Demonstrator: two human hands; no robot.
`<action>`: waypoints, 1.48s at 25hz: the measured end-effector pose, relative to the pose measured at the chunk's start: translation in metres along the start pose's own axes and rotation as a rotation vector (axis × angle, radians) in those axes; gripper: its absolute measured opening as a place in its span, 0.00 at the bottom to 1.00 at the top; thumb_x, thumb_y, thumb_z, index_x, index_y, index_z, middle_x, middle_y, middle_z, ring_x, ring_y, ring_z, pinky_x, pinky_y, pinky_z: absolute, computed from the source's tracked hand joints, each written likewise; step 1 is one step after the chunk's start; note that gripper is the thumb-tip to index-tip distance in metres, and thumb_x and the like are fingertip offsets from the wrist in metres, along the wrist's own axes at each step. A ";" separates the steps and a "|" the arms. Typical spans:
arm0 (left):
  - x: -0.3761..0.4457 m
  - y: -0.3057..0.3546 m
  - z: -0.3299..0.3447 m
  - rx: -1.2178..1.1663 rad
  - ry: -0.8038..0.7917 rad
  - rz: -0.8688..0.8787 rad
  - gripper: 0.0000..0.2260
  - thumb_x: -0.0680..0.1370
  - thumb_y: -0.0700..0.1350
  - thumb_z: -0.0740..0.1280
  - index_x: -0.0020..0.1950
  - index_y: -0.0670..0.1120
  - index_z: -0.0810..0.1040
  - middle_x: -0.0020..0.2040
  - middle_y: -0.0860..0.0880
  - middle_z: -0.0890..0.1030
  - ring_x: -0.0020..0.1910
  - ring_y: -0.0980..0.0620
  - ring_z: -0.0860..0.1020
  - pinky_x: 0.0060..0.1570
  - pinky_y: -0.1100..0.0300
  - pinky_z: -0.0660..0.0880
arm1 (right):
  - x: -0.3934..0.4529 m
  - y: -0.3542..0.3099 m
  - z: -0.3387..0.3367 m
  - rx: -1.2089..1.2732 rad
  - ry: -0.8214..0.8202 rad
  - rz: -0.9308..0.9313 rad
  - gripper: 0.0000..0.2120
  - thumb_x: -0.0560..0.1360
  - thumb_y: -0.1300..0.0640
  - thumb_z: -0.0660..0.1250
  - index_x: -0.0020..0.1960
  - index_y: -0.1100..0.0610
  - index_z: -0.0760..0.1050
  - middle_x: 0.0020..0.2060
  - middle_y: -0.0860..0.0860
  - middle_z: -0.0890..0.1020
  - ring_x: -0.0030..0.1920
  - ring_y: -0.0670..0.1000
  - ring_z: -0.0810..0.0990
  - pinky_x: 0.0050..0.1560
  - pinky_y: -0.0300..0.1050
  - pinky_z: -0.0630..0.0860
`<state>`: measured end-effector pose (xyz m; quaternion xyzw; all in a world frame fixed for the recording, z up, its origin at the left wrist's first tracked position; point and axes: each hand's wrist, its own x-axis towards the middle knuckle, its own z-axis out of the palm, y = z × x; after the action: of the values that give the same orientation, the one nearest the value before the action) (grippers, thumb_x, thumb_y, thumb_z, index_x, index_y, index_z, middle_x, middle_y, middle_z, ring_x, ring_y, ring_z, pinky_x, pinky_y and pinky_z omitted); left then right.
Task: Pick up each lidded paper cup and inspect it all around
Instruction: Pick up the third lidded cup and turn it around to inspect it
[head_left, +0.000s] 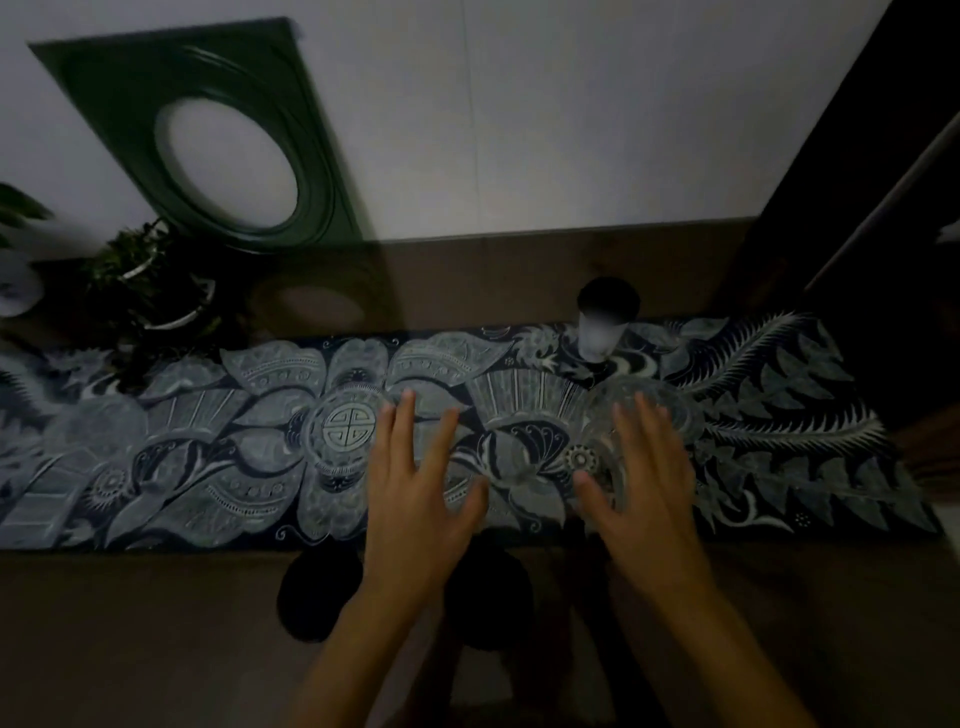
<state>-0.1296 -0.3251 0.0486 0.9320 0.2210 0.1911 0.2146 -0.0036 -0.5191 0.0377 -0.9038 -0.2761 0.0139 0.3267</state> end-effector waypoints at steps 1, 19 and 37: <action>0.018 0.004 0.000 0.024 0.021 0.030 0.31 0.77 0.59 0.64 0.79 0.53 0.62 0.82 0.42 0.53 0.82 0.42 0.48 0.75 0.40 0.55 | 0.015 0.005 -0.010 -0.023 0.031 0.006 0.38 0.75 0.34 0.54 0.79 0.47 0.47 0.80 0.49 0.47 0.80 0.52 0.42 0.76 0.57 0.43; 0.266 0.091 0.191 0.125 -0.266 0.261 0.30 0.77 0.59 0.65 0.77 0.53 0.62 0.81 0.41 0.57 0.80 0.39 0.53 0.74 0.38 0.56 | 0.213 0.144 0.084 0.784 -0.115 0.483 0.48 0.64 0.43 0.79 0.76 0.48 0.57 0.75 0.52 0.66 0.71 0.56 0.70 0.62 0.61 0.76; 0.205 0.093 0.050 -0.635 -0.256 -0.272 0.11 0.83 0.50 0.60 0.62 0.53 0.79 0.56 0.56 0.79 0.47 0.68 0.77 0.46 0.66 0.73 | 0.160 0.065 -0.016 0.463 -0.242 -0.031 0.39 0.62 0.45 0.78 0.70 0.41 0.65 0.58 0.42 0.70 0.54 0.36 0.71 0.48 0.33 0.72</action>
<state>0.0936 -0.3154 0.1051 0.7973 0.2438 0.1016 0.5427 0.1671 -0.4883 0.0358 -0.7924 -0.3162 0.1797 0.4897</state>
